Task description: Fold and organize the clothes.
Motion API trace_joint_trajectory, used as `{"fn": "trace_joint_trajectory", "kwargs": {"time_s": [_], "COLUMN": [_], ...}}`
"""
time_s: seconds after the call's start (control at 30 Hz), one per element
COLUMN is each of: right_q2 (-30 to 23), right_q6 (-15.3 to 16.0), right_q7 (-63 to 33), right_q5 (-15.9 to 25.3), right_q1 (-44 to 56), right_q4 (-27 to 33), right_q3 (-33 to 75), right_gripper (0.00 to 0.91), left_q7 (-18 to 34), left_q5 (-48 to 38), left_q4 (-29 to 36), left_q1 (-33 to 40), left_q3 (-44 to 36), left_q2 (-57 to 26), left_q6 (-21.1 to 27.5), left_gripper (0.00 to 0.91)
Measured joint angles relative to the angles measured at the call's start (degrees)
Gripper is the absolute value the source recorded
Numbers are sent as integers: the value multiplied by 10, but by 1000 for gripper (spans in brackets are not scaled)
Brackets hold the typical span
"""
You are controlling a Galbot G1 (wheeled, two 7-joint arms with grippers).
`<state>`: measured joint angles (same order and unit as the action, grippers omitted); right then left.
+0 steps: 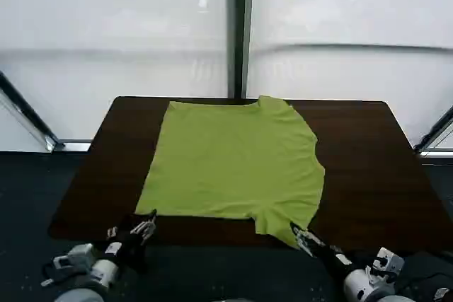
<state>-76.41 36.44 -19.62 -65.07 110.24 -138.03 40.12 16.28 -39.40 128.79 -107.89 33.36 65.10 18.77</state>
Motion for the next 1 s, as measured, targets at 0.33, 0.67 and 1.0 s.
{"fn": "trace_joint_trajectory", "kwargs": {"time_s": [0.33,0.67,1.0], "right_q2": [0,1,15], "right_q6": [-1,-3,-6], "right_q7": [-1,-1,-7], "right_q5": [-4,-4,-4], "right_q1": [-1,3,47], "right_q4": [10,11,-26], "right_q3": [0,3,19], "right_gripper": [644,49,0], "left_q7": [8,12,18], "left_q5": [11,11,11], "left_q4": [-7,-12,-15], "left_q1": [3,3,1], "left_q3": [0,0,0], "left_q2": [1,2,3], "left_q6": [3,0,2], "left_gripper": [673,137,0]}}
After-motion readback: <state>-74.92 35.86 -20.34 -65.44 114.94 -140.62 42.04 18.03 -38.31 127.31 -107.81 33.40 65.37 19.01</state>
